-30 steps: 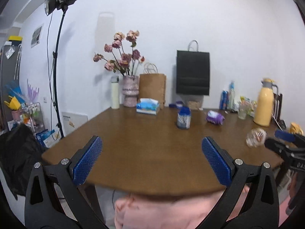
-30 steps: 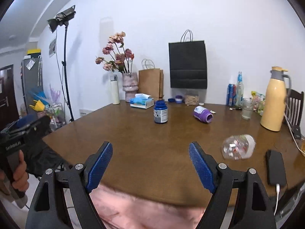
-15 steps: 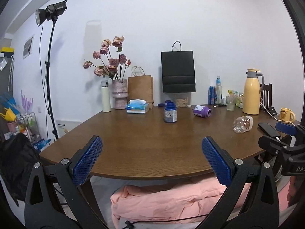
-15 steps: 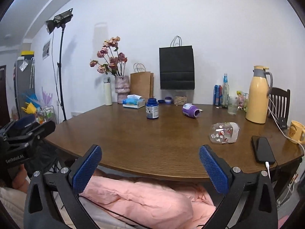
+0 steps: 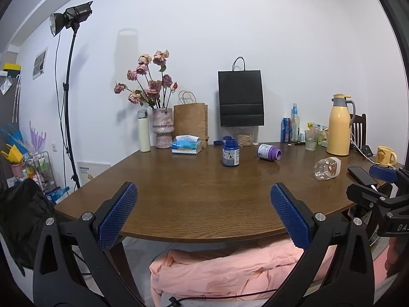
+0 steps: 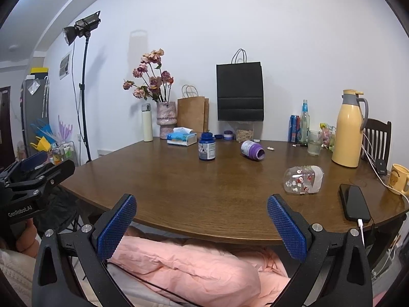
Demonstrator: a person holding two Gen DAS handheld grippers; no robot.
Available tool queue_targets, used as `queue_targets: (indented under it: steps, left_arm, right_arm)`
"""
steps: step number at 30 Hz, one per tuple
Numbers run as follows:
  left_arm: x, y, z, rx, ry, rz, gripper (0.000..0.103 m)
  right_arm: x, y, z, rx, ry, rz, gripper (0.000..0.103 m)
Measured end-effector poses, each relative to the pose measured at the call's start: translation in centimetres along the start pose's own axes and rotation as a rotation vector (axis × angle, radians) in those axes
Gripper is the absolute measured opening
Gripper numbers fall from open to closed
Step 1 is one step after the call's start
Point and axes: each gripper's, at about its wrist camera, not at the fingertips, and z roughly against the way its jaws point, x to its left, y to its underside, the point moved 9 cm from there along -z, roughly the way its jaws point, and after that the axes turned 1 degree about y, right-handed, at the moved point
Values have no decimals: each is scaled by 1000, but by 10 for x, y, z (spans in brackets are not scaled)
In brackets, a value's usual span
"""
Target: Flip cup upright
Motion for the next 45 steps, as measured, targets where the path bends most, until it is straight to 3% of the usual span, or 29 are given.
queue_targets:
  steps: [45]
  left_arm:
    - [1,-5,2,-10,-4,-7,103]
  right_arm:
    - [-3,4,-6,9,-5,-4,103]
